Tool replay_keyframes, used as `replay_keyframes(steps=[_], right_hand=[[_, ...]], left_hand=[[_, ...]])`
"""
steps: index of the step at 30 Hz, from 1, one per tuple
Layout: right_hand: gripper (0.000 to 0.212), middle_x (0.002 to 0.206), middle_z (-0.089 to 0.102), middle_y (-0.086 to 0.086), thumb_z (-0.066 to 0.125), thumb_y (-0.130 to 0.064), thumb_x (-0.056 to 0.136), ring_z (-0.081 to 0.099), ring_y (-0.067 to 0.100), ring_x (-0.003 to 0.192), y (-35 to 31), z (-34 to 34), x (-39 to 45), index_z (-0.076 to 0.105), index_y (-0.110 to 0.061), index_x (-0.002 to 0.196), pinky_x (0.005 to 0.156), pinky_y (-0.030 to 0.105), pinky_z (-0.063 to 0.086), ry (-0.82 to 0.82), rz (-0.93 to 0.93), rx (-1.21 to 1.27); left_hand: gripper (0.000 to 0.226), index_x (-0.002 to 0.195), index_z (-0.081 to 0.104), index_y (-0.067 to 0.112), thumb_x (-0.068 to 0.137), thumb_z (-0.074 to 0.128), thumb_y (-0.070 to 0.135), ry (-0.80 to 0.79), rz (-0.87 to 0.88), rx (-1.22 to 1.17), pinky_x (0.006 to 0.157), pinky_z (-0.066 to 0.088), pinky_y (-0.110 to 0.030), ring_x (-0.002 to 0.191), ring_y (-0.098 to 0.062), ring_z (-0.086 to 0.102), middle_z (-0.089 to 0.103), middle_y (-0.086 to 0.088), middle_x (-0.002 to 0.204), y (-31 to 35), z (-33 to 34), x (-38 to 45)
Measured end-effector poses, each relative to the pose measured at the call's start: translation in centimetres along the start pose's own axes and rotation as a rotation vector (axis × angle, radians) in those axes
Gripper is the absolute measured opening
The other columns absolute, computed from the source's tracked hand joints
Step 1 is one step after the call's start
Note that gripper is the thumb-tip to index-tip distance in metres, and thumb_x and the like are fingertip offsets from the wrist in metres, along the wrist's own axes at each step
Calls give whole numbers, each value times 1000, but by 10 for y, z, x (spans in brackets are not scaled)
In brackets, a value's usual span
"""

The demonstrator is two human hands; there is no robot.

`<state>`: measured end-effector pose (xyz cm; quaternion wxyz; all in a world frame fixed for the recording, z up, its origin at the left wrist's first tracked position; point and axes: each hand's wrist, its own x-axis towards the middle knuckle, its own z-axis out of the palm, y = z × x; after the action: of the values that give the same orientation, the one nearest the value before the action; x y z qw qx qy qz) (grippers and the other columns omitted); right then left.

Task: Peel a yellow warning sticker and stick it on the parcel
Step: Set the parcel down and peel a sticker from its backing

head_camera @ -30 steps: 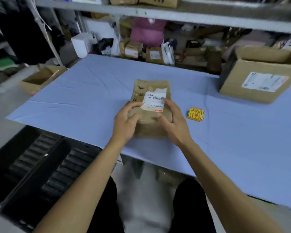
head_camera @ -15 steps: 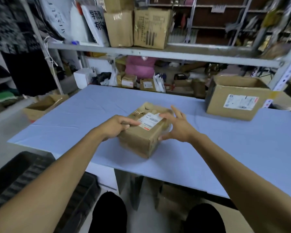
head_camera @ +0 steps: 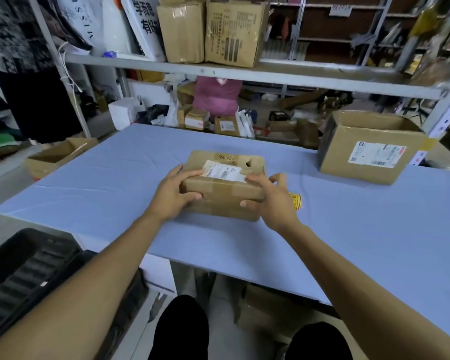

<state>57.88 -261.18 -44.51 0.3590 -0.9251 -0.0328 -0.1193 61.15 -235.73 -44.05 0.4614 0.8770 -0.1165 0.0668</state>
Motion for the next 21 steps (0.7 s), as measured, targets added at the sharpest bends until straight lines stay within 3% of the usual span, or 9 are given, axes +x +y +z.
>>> replay_keyframes(steps=[2,4,6,10,13,16,17,19,21], right_hand=[[58,122,30,1,81,-30,79,50,25,102,1,9,1,56,-36,132,90,32,48,23,22,85],[59,121,31,1,81,-30,79,50,23,101,0,14,7,55,-36,132,91,32,48,30,32,118],[59,121,29,1,78,-29,82,49,23,99,-4,15,16,53,-36,134,92,32,48,14,43,116],[59,121,25,2,69,-14,90,51,27,95,-16,19,32,47,-34,141,98,36,50,-62,34,107],[63,124,33,9,59,-1,92,56,32,91,-12,9,32,45,-34,143,89,32,51,-97,10,64],[61,125,45,10,57,0,92,62,30,89,9,-8,14,47,-31,143,83,25,44,-13,24,36],[56,129,48,10,57,-1,92,63,28,91,18,-13,7,50,-27,141,86,27,45,18,43,8],[50,131,55,12,57,0,90,62,26,96,40,-24,-6,56,-20,136,93,29,46,72,106,-27],[49,126,62,16,56,3,87,63,32,107,64,-35,-18,58,-13,133,93,32,44,122,181,-56]], left_hand=[[61,129,61,31,77,76,1,-13,28,-4,99,34,-4,130,-21,50,55,-3,138,-4,2,9],[59,132,60,27,80,72,1,-16,28,17,88,32,5,120,-15,52,58,0,135,-7,4,15],[58,134,58,26,82,70,2,7,13,34,90,34,-1,120,-16,51,57,-2,137,-8,5,21],[61,140,51,32,88,65,5,109,-101,163,112,34,-34,132,-33,45,48,-16,143,0,11,30],[63,146,43,32,92,59,5,190,-152,198,115,32,-38,144,-34,31,24,-15,159,16,23,19],[52,140,48,24,91,60,13,440,30,149,98,46,-27,128,-20,48,39,-6,144,31,49,-8],[46,134,55,18,90,57,5,440,176,210,97,43,-23,121,-18,50,44,-9,136,36,64,-19],[41,124,64,8,88,51,-7,267,375,291,94,44,-24,107,-19,53,54,-13,120,38,101,-29],[42,126,63,6,90,48,-8,25,351,236,97,45,-30,108,-25,58,60,-13,120,47,136,-30]])
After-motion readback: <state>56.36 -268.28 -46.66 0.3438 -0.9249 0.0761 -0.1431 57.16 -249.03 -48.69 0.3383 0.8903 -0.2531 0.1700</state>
